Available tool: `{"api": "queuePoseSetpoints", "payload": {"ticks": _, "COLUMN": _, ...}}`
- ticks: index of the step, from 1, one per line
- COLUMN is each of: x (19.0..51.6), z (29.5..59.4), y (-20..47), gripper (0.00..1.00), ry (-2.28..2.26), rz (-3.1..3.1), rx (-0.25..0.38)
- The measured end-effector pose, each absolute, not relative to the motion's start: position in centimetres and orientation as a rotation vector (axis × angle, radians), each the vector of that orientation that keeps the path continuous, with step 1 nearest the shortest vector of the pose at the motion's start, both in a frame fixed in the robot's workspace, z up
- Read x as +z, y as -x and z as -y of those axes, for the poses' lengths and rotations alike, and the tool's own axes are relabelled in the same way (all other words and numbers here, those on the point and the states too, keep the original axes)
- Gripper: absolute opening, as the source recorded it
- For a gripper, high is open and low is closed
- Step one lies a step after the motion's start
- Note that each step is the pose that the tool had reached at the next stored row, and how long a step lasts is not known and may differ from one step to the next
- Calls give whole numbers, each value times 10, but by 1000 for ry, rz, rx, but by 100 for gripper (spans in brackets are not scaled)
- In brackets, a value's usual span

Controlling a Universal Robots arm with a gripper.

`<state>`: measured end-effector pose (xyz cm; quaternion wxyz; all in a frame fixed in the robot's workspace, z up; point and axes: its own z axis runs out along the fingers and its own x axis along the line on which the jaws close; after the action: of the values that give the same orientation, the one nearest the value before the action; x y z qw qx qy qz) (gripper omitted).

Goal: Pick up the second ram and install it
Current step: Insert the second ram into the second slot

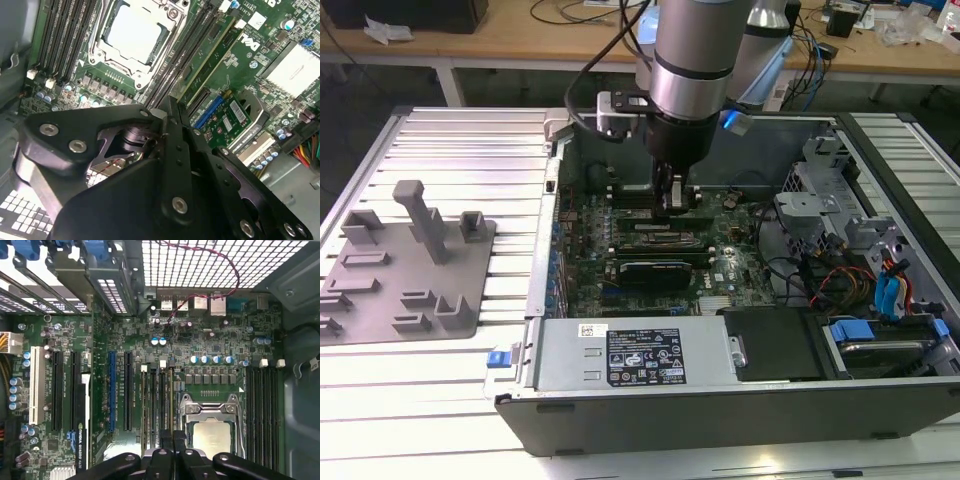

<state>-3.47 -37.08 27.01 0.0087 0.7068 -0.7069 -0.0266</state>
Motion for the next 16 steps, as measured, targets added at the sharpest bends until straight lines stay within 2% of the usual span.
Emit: {"api": "queuePoseSetpoints", "payload": {"ticks": 16, "x": 261, "z": 371, "y": 35, "gripper": 9, "ry": -2208, "rz": 2209, "rx": -83}}
